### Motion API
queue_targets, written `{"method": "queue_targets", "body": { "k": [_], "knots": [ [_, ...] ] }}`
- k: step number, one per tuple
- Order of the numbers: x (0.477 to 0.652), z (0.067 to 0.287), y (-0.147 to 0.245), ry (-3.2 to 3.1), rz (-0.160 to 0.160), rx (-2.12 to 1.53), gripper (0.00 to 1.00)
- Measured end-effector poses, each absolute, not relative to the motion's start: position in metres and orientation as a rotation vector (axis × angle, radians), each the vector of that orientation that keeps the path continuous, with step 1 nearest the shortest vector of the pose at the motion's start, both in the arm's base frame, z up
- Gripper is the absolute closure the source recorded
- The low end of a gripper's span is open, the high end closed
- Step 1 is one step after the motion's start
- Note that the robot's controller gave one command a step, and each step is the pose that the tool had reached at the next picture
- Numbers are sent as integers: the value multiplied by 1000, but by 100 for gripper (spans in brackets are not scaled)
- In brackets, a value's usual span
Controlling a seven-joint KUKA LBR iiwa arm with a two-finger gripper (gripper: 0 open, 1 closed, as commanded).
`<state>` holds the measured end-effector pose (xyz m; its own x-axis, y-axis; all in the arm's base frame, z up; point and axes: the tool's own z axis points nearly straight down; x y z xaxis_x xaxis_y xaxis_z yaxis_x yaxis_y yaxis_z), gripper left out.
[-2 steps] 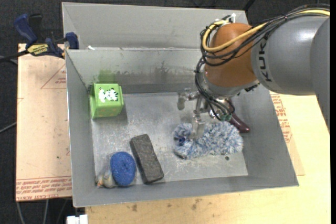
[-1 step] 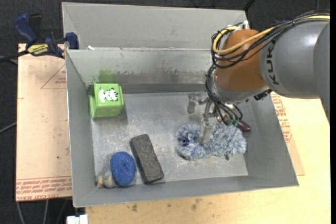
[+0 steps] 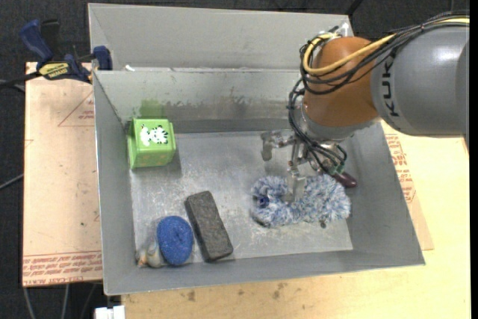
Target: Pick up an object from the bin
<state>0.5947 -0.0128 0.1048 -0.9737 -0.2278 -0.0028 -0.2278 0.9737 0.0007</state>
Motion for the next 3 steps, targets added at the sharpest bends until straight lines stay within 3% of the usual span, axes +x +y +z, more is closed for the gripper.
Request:
{"method": "queue_targets", "body": {
  "k": [1,2,3],
  "knots": [
    [592,83,-8,3125,1,-309,0],
    [588,75,-5,3110,0,-435,100],
    [588,75,-5,3110,0,-435,100]
  ]
}}
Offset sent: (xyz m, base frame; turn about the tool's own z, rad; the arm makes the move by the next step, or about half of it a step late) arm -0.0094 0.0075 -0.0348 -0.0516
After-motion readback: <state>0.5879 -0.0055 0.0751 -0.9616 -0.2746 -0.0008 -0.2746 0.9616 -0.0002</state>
